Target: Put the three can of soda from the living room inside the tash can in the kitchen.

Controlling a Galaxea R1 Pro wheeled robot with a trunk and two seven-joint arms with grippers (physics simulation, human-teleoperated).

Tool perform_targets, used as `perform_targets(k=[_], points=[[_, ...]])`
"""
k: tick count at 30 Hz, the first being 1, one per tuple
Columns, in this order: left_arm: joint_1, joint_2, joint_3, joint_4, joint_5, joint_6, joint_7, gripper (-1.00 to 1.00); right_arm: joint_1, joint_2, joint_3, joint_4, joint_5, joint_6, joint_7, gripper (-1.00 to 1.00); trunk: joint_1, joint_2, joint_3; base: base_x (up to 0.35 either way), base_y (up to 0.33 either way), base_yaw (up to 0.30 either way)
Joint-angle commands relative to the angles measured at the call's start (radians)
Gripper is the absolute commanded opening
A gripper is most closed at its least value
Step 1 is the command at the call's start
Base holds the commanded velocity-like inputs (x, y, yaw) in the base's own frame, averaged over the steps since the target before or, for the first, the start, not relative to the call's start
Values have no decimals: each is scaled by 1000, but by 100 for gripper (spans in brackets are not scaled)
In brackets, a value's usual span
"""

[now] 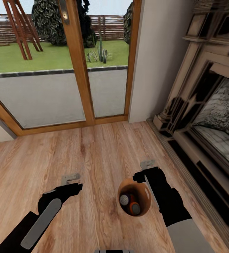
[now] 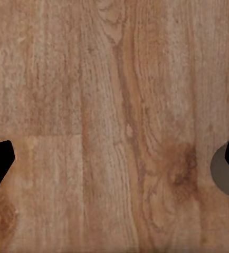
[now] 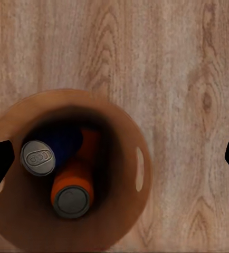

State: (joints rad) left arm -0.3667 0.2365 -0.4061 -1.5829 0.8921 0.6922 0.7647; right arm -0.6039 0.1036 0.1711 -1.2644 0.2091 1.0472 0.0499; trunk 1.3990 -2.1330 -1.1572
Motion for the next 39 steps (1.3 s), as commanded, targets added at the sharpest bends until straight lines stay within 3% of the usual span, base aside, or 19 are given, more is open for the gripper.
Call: perform_targets(k=[1, 7, 10, 11, 14, 18, 20, 28, 33, 39], points=[[8, 9, -1, 0, -10, -17, -6, 100, 21, -2, 0, -22, 1, 0, 0, 100, -4, 7, 3, 0, 0, 0], [96, 54, -4, 3, -102, -155, -68, 100, 167, -24, 5, -179, 1, 0, 4, 100, -27, 49, 22, 0, 0, 0], [163, 62, -4, 19, -164, -228, -114, 100, 243, -33, 6, -238, 1, 0, 6, 100, -38, 70, 31, 0, 0, 0], [163, 62, -4, 19, -164, -228, -114, 100, 243, -33, 6, -238, 1, 0, 6, 100, -42, 77, 35, 0, 0, 0], [220, 66, -5, 41, -229, -303, -154, 100, 313, -45, 6, -271, 2, 0, 8, 100, -54, 98, 44, 0, 0, 0], [261, 68, -6, 80, -292, -383, -183, 100, 388, -80, 7, -291, 1, 0, 12, 100, -69, 126, 57, 0, 0, 0], [275, 69, -7, 127, -314, -421, -194, 100, 432, -122, 7, -298, 0, -12, 16, 100, -77, 140, 63, 0, 0, 0], [286, 63, -10, 288, -333, -535, -245, 100, 546, -219, 4, -304, -1, -63, 58, 100, -107, 196, 88, 0, 0, 0], [288, 60, -11, 386, -335, -571, -286, 100, 619, -278, -2, -304, -5, -136, 77, 100, -127, 231, 104, 0, 0, 0], [288, 58, -12, 434, -336, -593, -302, 100, 699, -317, -33, -298, -7, -201, 117, 100, -150, 273, 122, 0, 0, 0]])
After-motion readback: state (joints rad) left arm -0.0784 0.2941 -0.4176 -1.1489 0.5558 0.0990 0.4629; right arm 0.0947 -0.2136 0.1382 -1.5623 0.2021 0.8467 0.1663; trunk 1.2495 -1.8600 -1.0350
